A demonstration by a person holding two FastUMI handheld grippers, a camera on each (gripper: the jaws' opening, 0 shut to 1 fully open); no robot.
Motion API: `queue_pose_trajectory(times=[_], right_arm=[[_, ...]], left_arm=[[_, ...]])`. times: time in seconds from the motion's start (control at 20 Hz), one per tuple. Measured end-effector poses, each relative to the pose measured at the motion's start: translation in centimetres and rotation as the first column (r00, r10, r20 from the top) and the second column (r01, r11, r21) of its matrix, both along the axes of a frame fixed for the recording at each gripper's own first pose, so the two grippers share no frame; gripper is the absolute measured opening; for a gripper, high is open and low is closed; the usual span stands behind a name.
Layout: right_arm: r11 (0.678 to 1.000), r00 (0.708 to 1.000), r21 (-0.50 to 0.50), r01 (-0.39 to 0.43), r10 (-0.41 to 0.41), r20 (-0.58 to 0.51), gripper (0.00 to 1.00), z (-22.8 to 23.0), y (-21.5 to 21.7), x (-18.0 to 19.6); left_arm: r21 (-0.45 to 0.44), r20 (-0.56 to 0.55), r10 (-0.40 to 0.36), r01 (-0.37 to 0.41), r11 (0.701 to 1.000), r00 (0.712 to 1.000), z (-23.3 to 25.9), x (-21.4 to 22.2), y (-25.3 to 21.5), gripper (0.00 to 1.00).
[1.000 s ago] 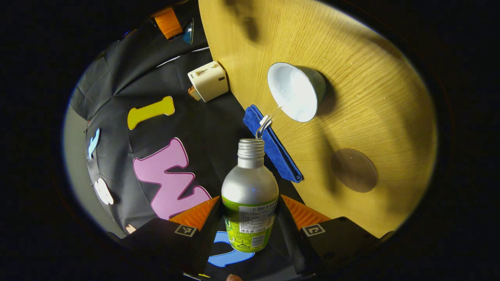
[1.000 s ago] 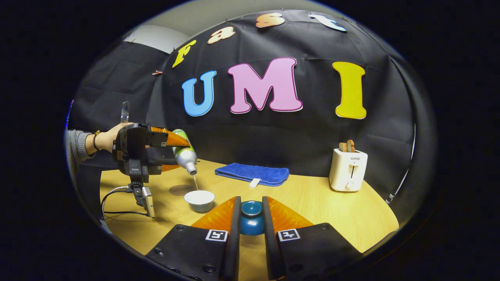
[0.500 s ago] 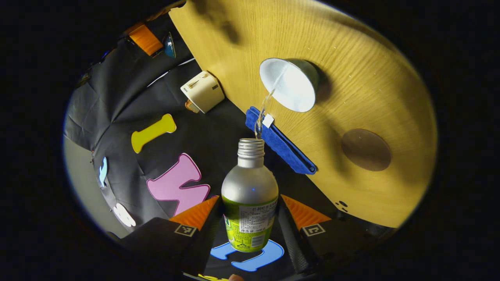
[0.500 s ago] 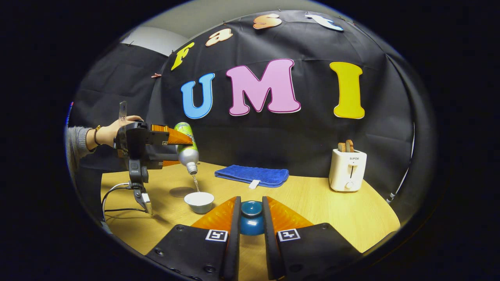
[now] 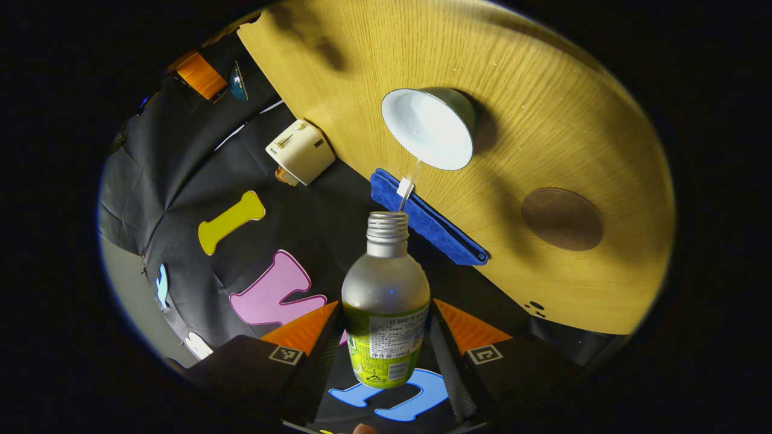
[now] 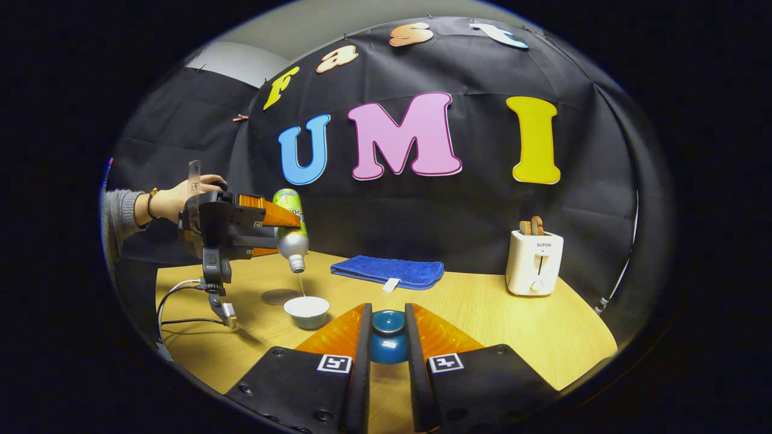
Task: Open the teacup lid with one hand, grasp the water bottle and pour water into the teacup with the other hand; after pouring, place the water bottle on the coaster and then close the teacup lid.
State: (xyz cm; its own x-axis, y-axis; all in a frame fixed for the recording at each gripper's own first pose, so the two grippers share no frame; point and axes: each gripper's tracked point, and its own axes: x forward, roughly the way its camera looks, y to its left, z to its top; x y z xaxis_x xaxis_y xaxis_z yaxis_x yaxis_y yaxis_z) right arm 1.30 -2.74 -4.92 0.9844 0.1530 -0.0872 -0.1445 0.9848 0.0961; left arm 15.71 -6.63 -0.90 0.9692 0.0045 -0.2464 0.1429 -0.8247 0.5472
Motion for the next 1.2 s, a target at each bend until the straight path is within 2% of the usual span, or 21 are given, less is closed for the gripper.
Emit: queue_pose_trajectory(times=[0.5, 0.6, 0.65, 0.7, 0.75, 0.8, 0.9, 1.0, 1.05, 1.1, 1.15, 1.2], right_arm=[[1.0, 1.0, 0.004, 0.0, 0.0, 0.0, 0.31, 0.0, 0.2, 0.3], [1.0, 1.0, 0.007, -0.003, 0.003, 0.0, 0.32, 0.1, 0.4, 0.4], [1.0, 1.0, 0.007, -0.003, 0.003, 0.0, 0.31, 0.2, 0.5, 0.4], [1.0, 1.0, 0.007, -0.002, 0.002, 0.0, 0.27, 0.2, 0.6, 0.5], [1.0, 1.0, 0.008, 0.001, -0.001, 0.0, 0.31, 0.3, 0.6, 0.6], [1.0, 1.0, 0.008, 0.002, -0.002, 0.0, 0.31, 0.3, 0.6, 0.7], [1.0, 1.0, 0.006, 0.003, -0.003, -0.002, 0.31, 0.5, 0.8, 0.9], [1.0, 1.0, 0.002, 0.007, -0.007, 0.003, 0.31, 0.7, 0.9, 1.1], [1.0, 1.0, 0.004, 0.009, -0.009, 0.004, 0.32, 0.9, 1.0, 1.2], [1.0, 1.0, 0.007, 0.007, -0.007, 0.006, 0.31, 1.1, 1.2, 1.3], [1.0, 1.0, 0.008, 0.007, -0.007, 0.007, 0.31, 1.2, 1.3, 1.4], [1.0, 1.0, 0.005, 0.006, -0.006, 0.008, 0.31, 1.4, 1.5, 1.4]], left_arm=[[-0.03, 0.006, -0.026, 0.026, 0.999, 1.0, 0.3, 0.2, -1.1, 0.83], [-0.105, 0.007, -0.008, 0.008, 0.994, 1.0, 0.2, 0.2, -0.8, 0.83], [-0.171, 0.009, 0.007, -0.005, 0.985, 1.0, 0.1, 0.1, -0.6, 0.83], [-0.255, 0.006, 0.028, -0.026, 0.967, 1.0, 0.0, 0.0, -0.4, 0.83], [-0.353, -0.003, 0.047, -0.045, 0.935, 0.999, -0.2, -0.1, -0.3, 0.83], [-0.452, -0.025, 0.07, -0.074, 0.889, 0.997, -0.6, -0.4, -0.4, 0.83], [-0.615, -0.075, 0.101, -0.126, 0.779, 0.992, -1.1, -0.8, -0.4, 0.83], [-0.75, -0.099, 0.124, -0.155, 0.643, 0.987, -1.2, -1.0, -0.5, 0.83], [-0.817, -0.123, 0.139, -0.18, 0.548, 0.983, -1.4, -1.0, -0.4, 0.83], [-0.878, -0.172, 0.147, -0.219, 0.426, 0.974, -2.0, -0.9, -0.4, 0.82], [-0.921, -0.226, 0.14, -0.258, 0.291, 0.964, -2.9, -1.0, -0.4, 0.81], [-0.938, -0.285, 0.127, -0.303, 0.166, 0.95, -3.6, -1.0, -0.4, 0.82]])
